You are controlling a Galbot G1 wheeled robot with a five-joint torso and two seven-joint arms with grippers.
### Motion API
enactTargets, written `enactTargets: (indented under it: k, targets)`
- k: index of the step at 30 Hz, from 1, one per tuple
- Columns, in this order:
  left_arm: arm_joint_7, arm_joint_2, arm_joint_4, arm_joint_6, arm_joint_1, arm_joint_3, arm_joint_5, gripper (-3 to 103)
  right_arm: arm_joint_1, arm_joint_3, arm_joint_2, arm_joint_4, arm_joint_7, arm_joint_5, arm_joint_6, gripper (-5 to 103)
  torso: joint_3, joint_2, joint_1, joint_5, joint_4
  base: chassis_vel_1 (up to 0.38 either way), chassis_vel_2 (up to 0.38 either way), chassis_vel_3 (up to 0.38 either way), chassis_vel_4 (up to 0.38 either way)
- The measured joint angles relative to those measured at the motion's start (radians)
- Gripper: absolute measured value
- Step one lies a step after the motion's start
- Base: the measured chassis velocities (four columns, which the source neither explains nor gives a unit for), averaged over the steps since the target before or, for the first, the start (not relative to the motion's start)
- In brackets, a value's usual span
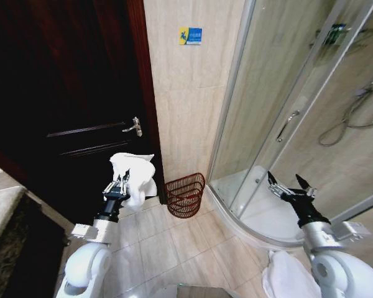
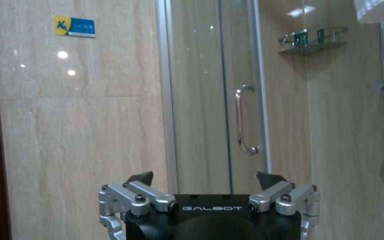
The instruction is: Discard the used towel into the hamper.
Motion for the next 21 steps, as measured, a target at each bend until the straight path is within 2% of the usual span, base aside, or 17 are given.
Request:
enactTargets:
  k: [13,21]
  targets:
    - [0.002,-0.001,0.019,-0.019,-0.001,0.001,0.006,7,0.020,-0.015,0.009,-0.002,-0.005,-0.017,0.010,100,0.000,0.000,0.000,-0.0003,0.0002,0.000,0.000,0.000,0.000]
    - [0.002,-0.005,0.024,-0.023,0.002,0.002,0.008,7,0.016,-0.015,0.010,-0.005,-0.006,-0.017,0.014,100,-0.015,-0.029,-0.014,-0.0001,0.0002,0.000,0.000,0.000,0.000]
